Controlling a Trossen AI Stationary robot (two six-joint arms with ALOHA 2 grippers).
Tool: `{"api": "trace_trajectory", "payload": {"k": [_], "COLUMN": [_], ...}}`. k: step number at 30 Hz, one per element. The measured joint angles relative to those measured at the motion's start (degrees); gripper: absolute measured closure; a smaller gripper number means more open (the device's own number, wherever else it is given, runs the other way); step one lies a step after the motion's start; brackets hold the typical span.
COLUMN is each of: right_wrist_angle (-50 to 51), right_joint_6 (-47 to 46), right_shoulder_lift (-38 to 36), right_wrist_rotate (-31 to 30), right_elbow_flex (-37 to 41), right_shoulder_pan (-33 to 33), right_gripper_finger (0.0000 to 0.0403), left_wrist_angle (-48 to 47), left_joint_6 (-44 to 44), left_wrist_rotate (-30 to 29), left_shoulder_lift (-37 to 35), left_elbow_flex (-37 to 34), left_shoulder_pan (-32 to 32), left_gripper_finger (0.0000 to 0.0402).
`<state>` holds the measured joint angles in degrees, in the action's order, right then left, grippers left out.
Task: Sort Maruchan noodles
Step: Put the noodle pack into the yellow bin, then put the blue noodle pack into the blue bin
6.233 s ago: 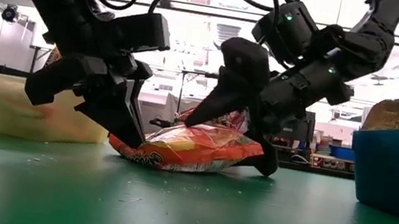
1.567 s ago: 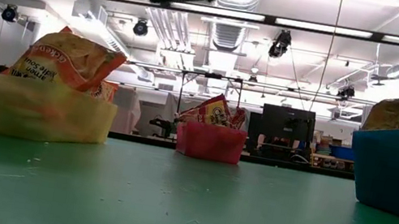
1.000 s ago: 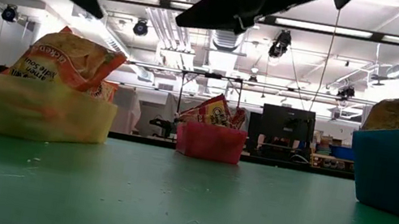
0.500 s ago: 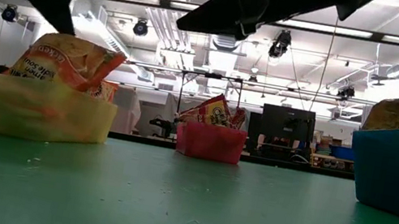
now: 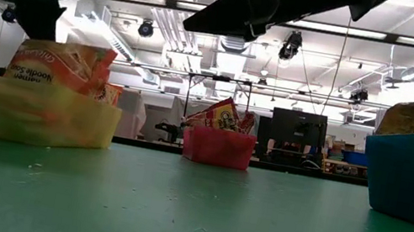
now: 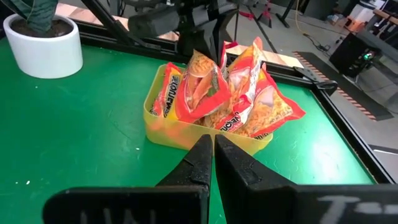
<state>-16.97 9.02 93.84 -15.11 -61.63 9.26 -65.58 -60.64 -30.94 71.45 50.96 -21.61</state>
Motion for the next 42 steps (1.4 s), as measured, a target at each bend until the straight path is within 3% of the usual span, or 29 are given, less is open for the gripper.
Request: {"api": "trace_trajectory", "payload": {"k": [11, 22, 26, 31, 35, 42], "right_wrist_angle": [0.1, 0.0, 0.0, 0.0, 0.0, -0.1], "right_joint_6": [0.0, 0.0, 0.0, 0.0, 0.0, 0.0], "right_shoulder_lift": [0.0, 0.0, 0.0, 0.0, 0.0, 0.0], "right_wrist_rotate": [0.0, 0.0, 0.0, 0.0, 0.0, 0.0], "right_elbow_flex": [0.0, 0.0, 0.0, 0.0, 0.0, 0.0], "right_shoulder_pan": [0.1, 0.1, 0.1, 0.1, 0.2, 0.2], "right_gripper_finger": [0.0394, 0.0394, 0.0394, 0.0394, 0.0394, 0.0394], "left_wrist_angle": [-2.7, -3.5, -4.6, -7.7, -8.6, -7.1], "left_joint_6": [0.5, -3.1, -1.7, 1.2, 2.6, 2.5], "left_wrist_rotate": [0.1, 1.4, 1.2, -7.8, -15.2, -16.1], "left_shoulder_lift": [-0.4, 0.1, -0.1, -1.1, -1.3, -0.6], "left_elbow_flex": [4.5, 1.0, 3.4, 9.6, 10.6, 6.7], "left_shoulder_pan": [0.0, 0.0, 0.1, 0.1, 0.4, 2.5], "left_gripper_finger": [0.0402, 0.0402, 0.0402, 0.0402, 0.0402, 0.0402]}}
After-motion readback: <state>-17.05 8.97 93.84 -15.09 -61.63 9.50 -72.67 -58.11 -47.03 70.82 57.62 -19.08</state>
